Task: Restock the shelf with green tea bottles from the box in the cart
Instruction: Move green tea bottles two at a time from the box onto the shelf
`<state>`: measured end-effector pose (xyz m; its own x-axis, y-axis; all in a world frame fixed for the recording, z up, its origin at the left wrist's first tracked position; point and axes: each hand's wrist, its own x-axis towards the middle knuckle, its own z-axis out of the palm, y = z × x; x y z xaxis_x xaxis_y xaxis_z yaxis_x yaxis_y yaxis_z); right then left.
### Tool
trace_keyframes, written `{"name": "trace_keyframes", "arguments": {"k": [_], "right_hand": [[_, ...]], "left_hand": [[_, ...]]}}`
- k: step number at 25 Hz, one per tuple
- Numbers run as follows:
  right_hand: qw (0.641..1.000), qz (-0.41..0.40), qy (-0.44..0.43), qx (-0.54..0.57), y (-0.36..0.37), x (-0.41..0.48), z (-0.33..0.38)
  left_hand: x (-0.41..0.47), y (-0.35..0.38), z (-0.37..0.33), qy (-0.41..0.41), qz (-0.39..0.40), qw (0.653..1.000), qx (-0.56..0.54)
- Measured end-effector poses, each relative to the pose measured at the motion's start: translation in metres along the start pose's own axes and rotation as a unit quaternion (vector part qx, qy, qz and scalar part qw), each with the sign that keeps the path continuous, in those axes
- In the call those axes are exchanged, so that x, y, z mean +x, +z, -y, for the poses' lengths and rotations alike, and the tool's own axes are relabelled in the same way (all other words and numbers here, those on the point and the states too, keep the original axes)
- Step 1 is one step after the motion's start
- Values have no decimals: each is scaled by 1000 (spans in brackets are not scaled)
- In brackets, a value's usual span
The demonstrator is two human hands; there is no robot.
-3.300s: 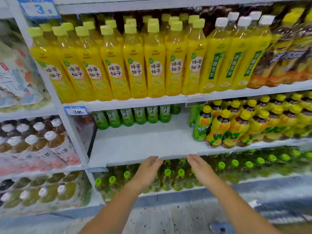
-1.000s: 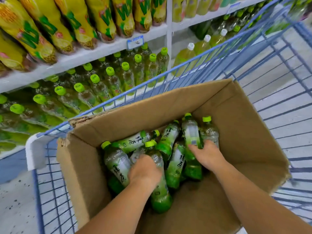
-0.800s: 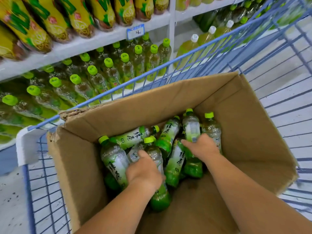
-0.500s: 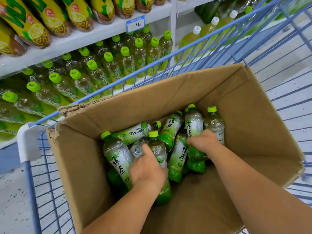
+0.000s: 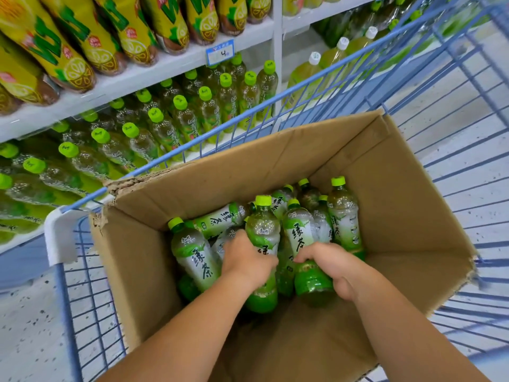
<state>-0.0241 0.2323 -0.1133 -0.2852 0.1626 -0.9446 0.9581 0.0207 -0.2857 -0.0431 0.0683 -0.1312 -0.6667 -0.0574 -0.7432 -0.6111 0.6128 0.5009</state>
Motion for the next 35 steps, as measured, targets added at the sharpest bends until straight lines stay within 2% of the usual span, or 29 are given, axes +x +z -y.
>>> {"name": "trace_keyframes", "arguments": {"k": [5, 9, 13, 20, 23, 27, 35], "right_hand": [[990, -33, -127, 50, 3, -41, -5], [978, -50, -192, 67, 11, -64, 0], [972, -64, -220, 59, 26, -92, 11], [958, -59, -278, 24, 66, -151, 28], [952, -54, -300, 8, 101, -175, 32], [946, -39, -323, -3, 160, -206, 40], [919, 7, -388, -73, 325, -249, 79]], "left_hand": [[-15, -28, -15, -24, -20, 989, -146], [-36, -55, -25, -20, -11, 977, -214], [-67, -81, -33, 27, 13, 979, -202], [-116, -148, -27, 89, 0, 974, -207], [-130, -194, -10, 128, -4, 968, -214], [-142, -259, 23, 128, -52, 961, -238], [-149, -397, 123, 131, -138, 942, -275]]}}
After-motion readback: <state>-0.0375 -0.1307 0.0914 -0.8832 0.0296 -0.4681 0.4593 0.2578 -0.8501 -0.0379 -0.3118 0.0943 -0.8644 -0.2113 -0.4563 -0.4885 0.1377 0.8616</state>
